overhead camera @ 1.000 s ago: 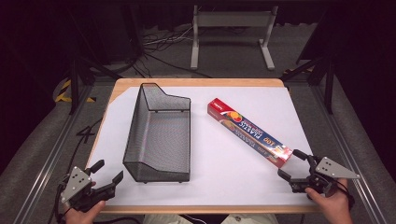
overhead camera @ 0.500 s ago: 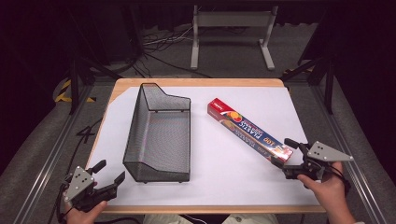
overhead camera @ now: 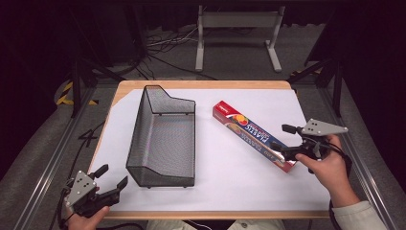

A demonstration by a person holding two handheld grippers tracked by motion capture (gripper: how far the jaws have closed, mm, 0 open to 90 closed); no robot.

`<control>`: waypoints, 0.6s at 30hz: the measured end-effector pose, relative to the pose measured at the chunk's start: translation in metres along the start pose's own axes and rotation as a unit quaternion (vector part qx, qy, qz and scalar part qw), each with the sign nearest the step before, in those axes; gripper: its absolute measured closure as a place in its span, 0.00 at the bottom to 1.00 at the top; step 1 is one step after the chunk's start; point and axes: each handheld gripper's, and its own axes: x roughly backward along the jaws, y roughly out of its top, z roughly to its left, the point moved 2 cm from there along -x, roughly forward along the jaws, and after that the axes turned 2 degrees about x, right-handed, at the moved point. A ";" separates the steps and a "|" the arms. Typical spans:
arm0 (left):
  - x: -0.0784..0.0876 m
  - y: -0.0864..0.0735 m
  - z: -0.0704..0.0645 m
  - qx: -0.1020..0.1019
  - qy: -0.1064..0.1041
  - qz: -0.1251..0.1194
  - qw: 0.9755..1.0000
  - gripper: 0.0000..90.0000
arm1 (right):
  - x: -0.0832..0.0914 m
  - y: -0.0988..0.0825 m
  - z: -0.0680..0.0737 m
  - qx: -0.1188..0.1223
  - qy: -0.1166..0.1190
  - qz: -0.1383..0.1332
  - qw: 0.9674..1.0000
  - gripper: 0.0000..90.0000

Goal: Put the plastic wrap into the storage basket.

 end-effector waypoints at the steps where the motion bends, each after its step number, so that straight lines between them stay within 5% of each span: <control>1: 0.000 0.000 0.000 0.000 0.000 -0.001 1.000 0.25 | -0.003 0.003 -0.001 -0.001 0.003 0.000 1.000 0.21; 18: 0.000 0.000 0.000 -0.001 0.000 -0.001 1.000 0.25 | -0.038 0.030 -0.023 -0.010 0.009 0.035 0.999 0.18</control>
